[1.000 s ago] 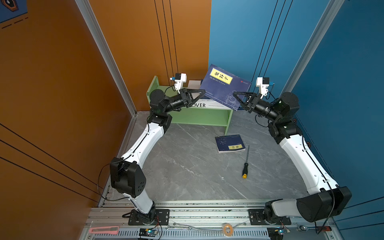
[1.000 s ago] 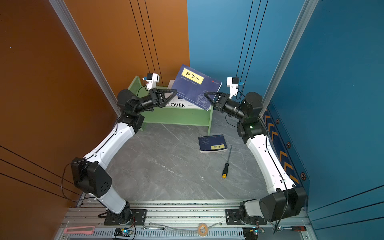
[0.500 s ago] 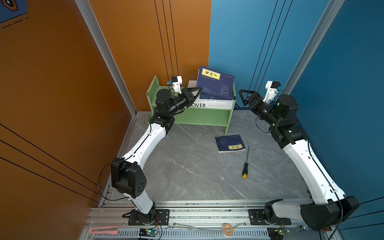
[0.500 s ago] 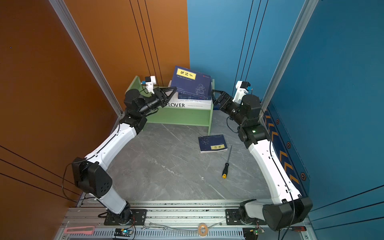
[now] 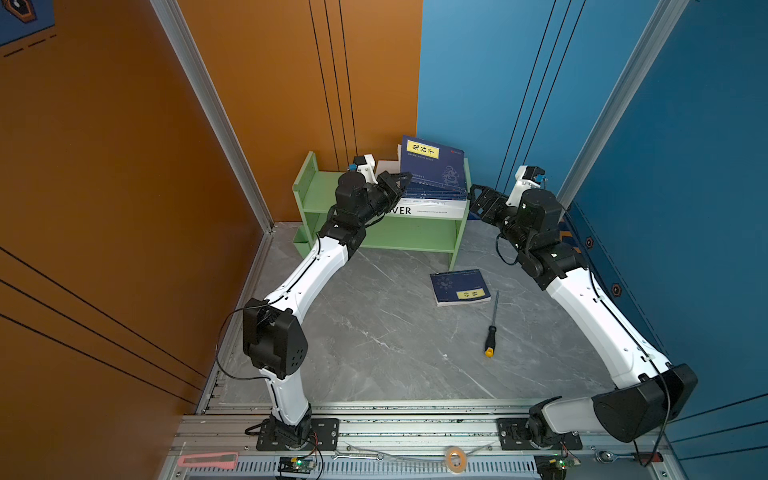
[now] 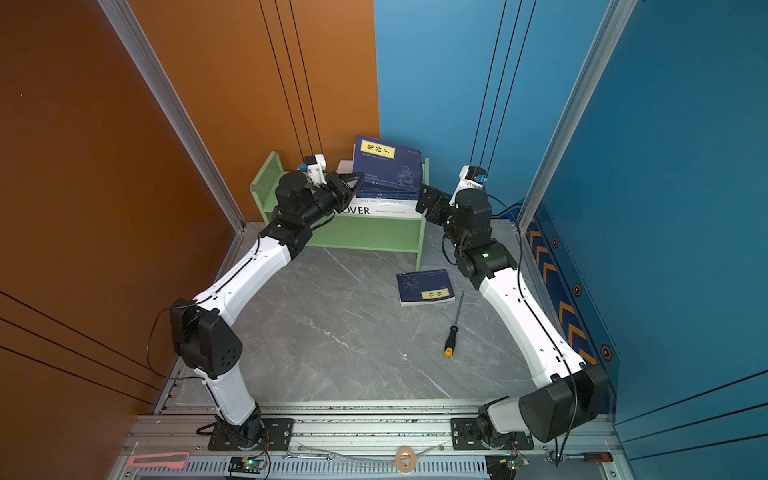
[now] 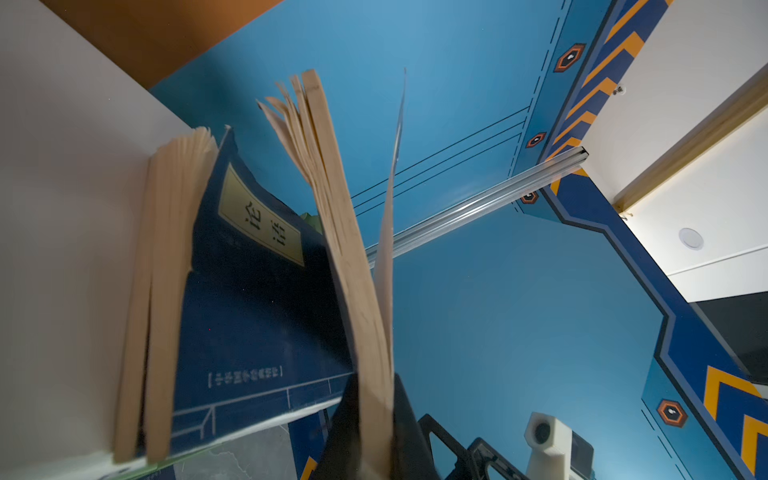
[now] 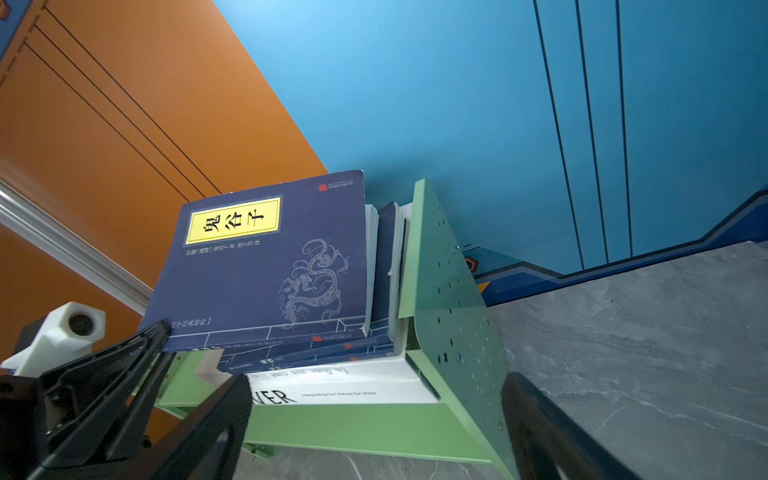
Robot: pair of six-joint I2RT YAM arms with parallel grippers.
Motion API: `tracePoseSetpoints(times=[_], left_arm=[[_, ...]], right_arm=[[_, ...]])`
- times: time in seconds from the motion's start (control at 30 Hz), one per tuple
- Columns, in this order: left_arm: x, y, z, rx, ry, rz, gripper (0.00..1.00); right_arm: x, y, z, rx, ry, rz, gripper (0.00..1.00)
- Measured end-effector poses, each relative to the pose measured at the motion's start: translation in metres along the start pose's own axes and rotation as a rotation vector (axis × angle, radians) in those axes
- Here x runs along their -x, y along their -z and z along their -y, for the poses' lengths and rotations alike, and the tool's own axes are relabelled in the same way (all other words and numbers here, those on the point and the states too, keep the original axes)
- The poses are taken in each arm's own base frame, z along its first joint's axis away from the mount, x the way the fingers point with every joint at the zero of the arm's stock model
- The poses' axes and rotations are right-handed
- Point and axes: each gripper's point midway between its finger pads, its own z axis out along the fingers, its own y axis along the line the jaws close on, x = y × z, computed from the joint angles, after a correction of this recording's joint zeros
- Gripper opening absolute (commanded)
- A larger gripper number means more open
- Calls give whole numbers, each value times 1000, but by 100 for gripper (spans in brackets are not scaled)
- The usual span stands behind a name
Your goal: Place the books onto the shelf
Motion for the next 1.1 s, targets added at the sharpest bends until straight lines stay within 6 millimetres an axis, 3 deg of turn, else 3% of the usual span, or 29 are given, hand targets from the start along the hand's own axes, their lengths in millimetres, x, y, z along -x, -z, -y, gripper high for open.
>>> tracePoseSetpoints(times=[0.37, 0.77, 1.1], left_arm=[[-2, -6, -7, 12, 17, -8, 0], [-7, -7, -6, 1, 67, -37, 0], [-11, -8, -5, -4, 79, -54, 0]], right_arm=[[15, -19, -7, -13, 31, 32, 96], [0, -43, -2, -35, 41, -6, 97], [4, -55, -6, -34, 41, -4, 97]])
